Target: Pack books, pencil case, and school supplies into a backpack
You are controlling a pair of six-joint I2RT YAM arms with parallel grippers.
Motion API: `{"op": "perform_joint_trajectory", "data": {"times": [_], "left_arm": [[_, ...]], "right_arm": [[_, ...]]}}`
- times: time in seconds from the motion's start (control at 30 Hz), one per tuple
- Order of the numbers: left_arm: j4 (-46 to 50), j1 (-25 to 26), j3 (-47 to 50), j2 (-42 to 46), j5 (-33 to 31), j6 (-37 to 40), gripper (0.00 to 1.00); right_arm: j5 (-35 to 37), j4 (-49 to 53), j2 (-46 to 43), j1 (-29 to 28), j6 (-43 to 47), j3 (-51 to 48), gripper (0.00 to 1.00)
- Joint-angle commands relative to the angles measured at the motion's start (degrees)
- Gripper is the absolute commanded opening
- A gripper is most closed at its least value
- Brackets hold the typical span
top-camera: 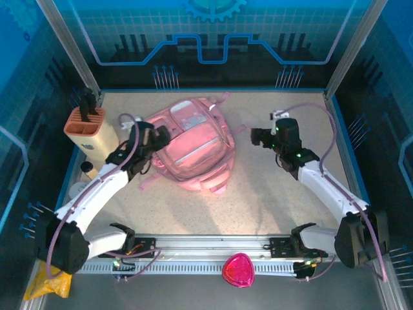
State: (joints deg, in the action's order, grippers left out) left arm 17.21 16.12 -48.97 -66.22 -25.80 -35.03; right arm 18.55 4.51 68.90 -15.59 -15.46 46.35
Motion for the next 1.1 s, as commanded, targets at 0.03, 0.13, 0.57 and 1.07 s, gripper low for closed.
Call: {"op": "perform_joint_trajectory", "data": {"times": [0.03,0.13,0.57,1.07], "left_arm": [[-7.1,-5.4,9.3,3.0,-13.7,18.0,0.99],[-23.4,-8.5,17.4,3.3,-11.6,27.8,0.99],[-78.3,-13.2,32.7,-19.5,12.9,35.2,0.99],[-72.1,-14.8,28.0,-23.1,14.5,34.0,0.99]], "right_arm": [[10.5,-7.3,-1.6,6.7,-1.6,-9.0,1.0],[9.8,-20.3,0.5,9.6,1.5,-15.8,1.0],[-12.6,-48.7,17.4,11.9,15.3,-20.6,1.0],[-11.0,-56.7,19.5,10.8,16.2,-24.0,0.99]]}}
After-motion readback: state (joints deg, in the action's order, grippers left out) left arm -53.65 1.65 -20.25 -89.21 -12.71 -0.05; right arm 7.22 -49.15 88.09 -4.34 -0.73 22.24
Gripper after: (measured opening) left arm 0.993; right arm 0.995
